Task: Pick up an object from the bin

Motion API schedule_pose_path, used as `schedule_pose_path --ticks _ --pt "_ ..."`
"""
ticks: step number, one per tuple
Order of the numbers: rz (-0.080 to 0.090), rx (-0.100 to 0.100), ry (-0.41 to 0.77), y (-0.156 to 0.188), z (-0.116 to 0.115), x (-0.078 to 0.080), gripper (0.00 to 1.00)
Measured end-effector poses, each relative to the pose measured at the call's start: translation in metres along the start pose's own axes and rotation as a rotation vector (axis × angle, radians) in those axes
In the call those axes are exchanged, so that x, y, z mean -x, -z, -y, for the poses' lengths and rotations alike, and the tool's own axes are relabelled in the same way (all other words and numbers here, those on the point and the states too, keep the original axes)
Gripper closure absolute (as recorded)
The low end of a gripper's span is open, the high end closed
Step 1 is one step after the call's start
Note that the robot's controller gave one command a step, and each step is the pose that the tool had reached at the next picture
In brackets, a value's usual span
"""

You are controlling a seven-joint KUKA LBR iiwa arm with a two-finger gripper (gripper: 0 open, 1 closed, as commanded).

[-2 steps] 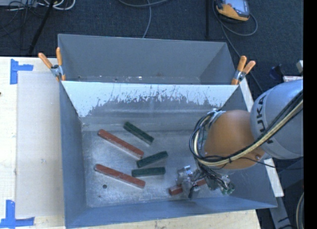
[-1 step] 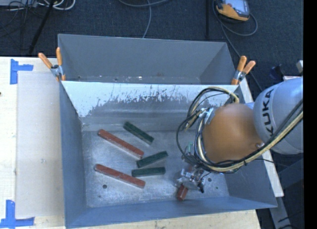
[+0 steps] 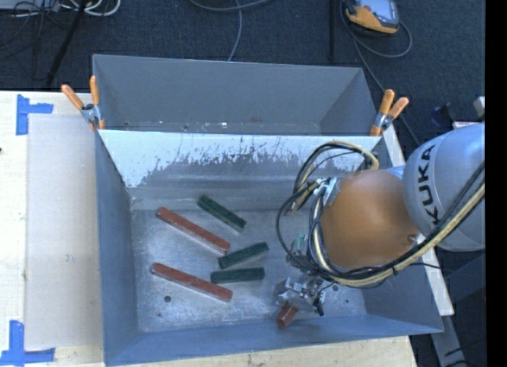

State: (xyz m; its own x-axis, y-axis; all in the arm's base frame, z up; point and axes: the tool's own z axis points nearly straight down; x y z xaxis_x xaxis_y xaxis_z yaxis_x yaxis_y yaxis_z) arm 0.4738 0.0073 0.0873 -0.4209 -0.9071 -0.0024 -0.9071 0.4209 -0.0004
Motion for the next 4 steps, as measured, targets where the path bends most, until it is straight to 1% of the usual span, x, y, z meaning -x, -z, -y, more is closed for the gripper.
schedule_pose_path --ticks 4 --pt "0.001 0.001 -0.010 -0.0010 0.0008 -0.0010 1.00"
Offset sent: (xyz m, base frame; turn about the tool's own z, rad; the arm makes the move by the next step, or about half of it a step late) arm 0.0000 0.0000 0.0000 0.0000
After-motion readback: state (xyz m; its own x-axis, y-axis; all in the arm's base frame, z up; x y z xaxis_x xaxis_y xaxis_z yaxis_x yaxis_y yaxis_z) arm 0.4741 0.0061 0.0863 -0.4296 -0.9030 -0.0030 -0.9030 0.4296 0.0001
